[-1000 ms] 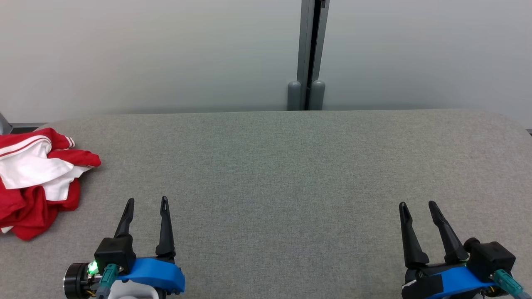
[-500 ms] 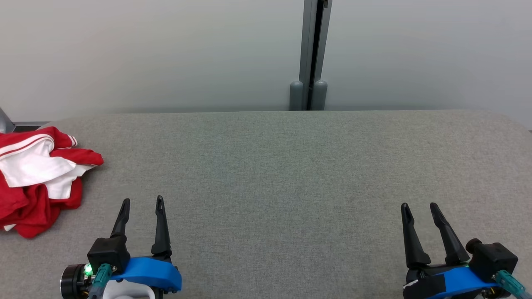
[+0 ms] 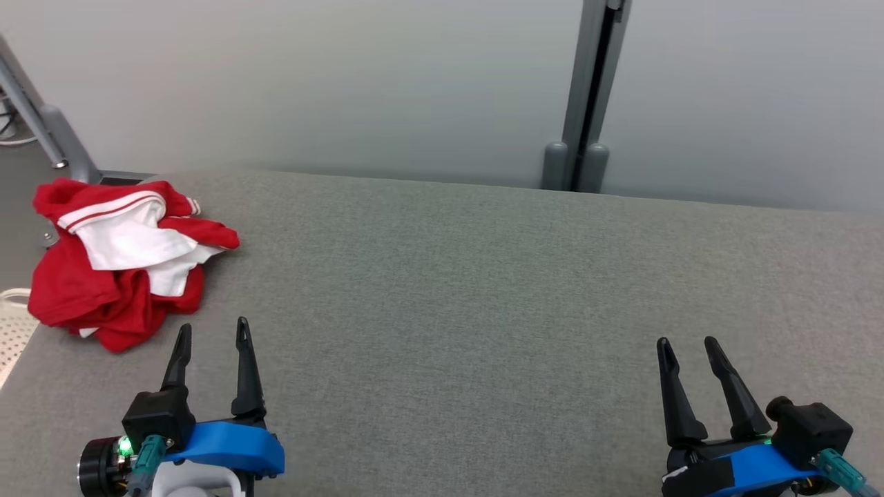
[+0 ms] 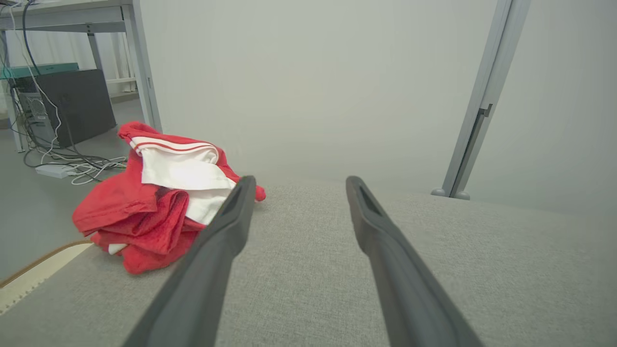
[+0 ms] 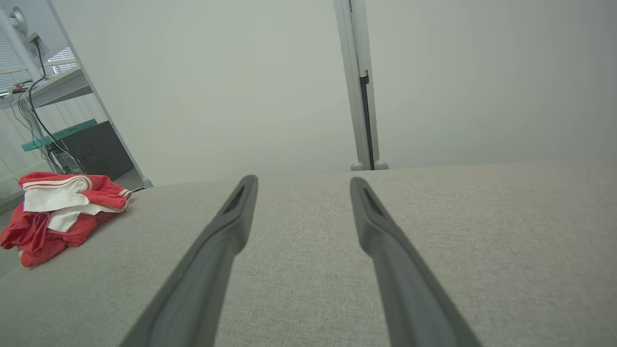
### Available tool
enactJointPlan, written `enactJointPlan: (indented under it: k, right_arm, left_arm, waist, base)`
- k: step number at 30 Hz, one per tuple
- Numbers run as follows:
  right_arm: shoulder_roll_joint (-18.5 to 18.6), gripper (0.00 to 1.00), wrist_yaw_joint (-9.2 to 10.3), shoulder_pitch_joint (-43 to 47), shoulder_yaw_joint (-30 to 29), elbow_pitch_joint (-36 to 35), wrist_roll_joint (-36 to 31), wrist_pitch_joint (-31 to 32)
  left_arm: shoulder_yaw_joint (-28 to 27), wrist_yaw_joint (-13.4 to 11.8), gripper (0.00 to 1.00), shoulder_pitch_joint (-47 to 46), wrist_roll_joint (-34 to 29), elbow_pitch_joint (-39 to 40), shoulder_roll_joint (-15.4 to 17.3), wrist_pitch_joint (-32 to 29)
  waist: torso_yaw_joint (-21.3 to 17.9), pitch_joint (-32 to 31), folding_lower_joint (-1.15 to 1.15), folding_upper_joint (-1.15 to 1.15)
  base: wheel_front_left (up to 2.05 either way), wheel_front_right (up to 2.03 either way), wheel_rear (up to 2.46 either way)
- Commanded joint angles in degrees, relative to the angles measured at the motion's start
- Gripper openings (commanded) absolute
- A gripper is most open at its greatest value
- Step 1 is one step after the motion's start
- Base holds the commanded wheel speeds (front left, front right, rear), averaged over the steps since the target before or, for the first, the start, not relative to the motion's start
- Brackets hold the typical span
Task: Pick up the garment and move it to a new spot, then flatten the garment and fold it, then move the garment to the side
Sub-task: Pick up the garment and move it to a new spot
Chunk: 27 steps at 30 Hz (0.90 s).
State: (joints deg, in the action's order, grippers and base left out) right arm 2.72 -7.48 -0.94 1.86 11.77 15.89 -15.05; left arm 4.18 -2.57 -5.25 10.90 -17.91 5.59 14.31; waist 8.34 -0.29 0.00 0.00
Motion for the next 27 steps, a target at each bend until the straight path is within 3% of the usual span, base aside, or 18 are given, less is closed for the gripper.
enactJointPlan:
  k: [1, 14, 27]
  right_arm:
    - [0.3, 1.0, -0.03, 0.4, 0.14, -0.15, 0.15, -0.2]
    - [0.31, 1.0, -0.03, -0.31, 0.3, -0.63, -0.12, -0.2]
    - [0.32, 1.0, -0.03, -0.77, 0.65, -0.59, -0.07, -0.2]
  left_arm:
    - [-0.34, -0.44, 1.0, -0.43, -0.12, 0.42, 0.6, 0.45]
    - [-2.06, -1.83, 1.0, 0.38, 0.44, 2.1, 2.02, 0.77]
    - [-3.55, -2.4, 1.0, 1.27, 1.11, 3.33, 2.89, 0.89]
  waist:
    - [1.63, 0.65, 0.0, 0.0]
    - [12.05, 1.63, 0.0, 0.0]
    - [19.91, 1.86, 0.0, 0.0]
  base:
    - [0.0, 0.0, 0.0]
    - [0.0, 0.0, 0.0]
    - [0.0, 0.0, 0.0]
